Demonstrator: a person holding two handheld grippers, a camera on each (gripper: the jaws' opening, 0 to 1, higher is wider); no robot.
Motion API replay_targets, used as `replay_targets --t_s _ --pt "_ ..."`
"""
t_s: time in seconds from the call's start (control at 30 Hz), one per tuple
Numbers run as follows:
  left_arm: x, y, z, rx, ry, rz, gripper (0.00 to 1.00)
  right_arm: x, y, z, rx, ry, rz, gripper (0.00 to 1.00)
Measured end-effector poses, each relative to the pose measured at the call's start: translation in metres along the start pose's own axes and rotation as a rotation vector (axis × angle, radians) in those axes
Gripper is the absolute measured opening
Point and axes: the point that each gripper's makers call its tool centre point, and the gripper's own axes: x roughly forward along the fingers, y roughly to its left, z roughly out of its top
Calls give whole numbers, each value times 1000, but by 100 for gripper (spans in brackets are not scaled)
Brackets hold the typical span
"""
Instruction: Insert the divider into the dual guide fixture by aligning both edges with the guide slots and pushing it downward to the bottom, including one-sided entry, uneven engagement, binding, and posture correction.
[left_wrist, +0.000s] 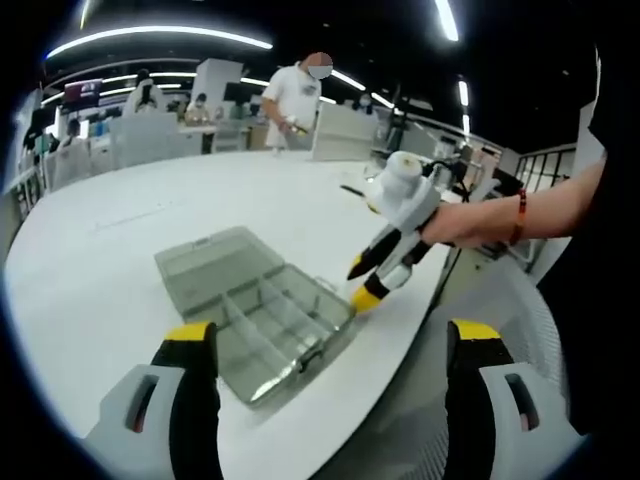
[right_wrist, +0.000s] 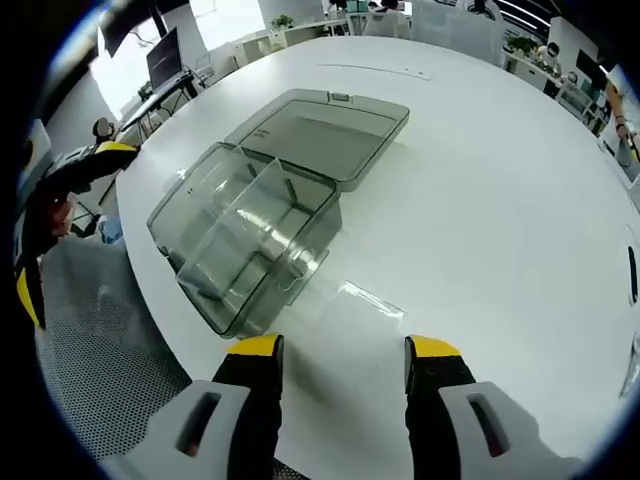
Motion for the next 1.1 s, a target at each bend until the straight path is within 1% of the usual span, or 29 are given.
replay_targets --t_s 0.13,0.2,0.3,0.37,0.4,0.57,0.73,0.87,0.93,1.0,1.1 --pt "-1 1 -2 -30 -11 9 93 2 1 1 -1 6 -6 45" --pt "0 1 -3 -32 -7 11 93 3 1 2 -7 7 -14 45" --pt "0 0 -4 -33 -5 8 93 5 3 3 -5 7 -3 45" --pt "0 1 -4 -35 -4 10 93 6 0 3 -18 16 -16 43" --pt "0 3 -4 -37 -3 13 93 6 0 4 -21 18 -16 44" --pt "0 4 -3 -39 -6 13 93 6 1 5 -22 20 -18 43" --pt "1 5 -4 -40 -1 13 93 9 6 8 -40 14 -22 44" --pt "1 5 -4 -43 1 12 93 11 4 8 -81 24 -48 41" --pt "1 5 -5 -42 1 12 93 11 2 7 -81 26 -61 38" --pt "1 5 -5 -42 2 10 93 11 -1 6 -110 33 -82 36" --pt "2 5 -6 -47 3 7 92 11 0 7 -96 24 -78 35"
